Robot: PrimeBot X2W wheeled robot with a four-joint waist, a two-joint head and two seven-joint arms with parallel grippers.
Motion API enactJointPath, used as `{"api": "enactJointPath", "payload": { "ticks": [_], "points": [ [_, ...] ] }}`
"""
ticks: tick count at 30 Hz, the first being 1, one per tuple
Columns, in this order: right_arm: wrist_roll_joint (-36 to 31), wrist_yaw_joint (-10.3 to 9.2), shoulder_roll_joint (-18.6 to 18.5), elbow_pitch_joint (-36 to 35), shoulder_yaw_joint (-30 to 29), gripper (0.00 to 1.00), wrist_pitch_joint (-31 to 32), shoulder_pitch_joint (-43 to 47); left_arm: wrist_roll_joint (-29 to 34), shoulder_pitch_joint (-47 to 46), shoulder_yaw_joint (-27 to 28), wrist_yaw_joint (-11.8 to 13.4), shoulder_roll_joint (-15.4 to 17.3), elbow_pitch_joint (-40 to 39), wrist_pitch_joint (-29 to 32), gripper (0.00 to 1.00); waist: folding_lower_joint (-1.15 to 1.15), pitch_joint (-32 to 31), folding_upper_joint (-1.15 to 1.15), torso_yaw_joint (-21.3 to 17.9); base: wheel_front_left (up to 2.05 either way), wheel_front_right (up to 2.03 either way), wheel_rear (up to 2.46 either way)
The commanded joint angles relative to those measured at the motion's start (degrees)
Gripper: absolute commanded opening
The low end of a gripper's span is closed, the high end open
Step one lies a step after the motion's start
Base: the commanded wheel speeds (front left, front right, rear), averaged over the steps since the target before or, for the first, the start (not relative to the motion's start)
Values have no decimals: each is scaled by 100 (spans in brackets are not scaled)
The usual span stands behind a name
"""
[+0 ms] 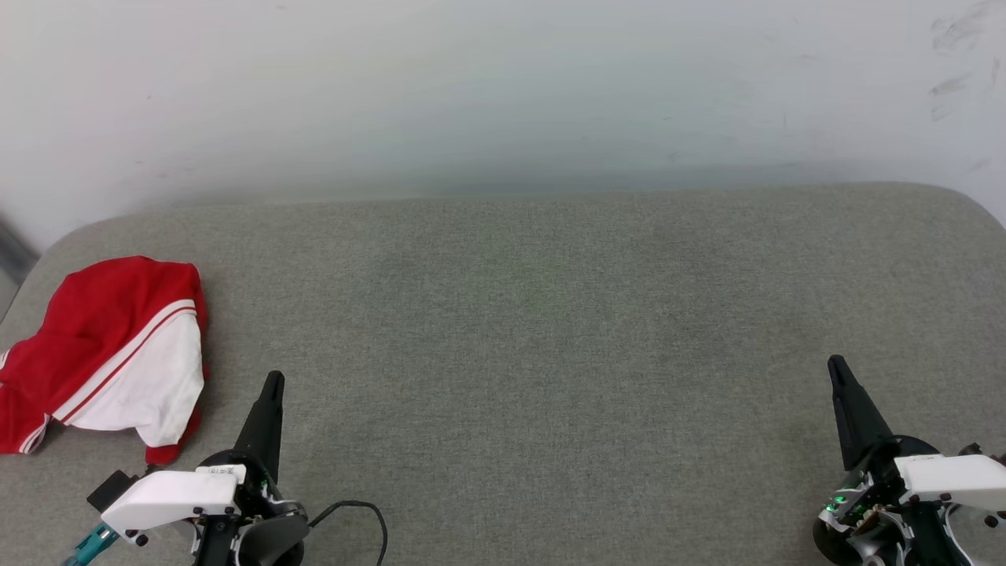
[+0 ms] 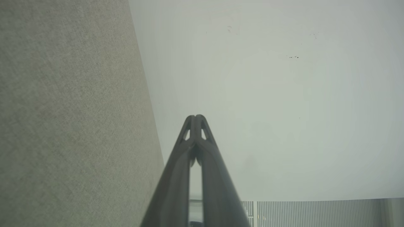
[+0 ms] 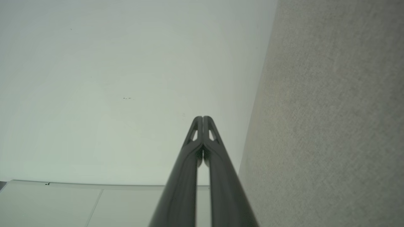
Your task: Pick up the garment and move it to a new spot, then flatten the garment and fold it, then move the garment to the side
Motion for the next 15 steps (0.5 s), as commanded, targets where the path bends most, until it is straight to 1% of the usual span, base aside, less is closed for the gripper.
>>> {"api": "enactJointPath", "payload": {
  "ticks": [1, 15],
  "points": [
    [-29, -2, 20, 4, -1, 0, 3, -61, 11, -41, 14, -17, -6, 2, 11, 0, 0, 0, 0, 0, 0, 0, 0],
    [-28, -2, 20, 4, 1, 0, 2, -60, 11, -41, 13, -17, -6, 2, 10, 0, 0, 0, 0, 0, 0, 0, 0]
  ]
}}
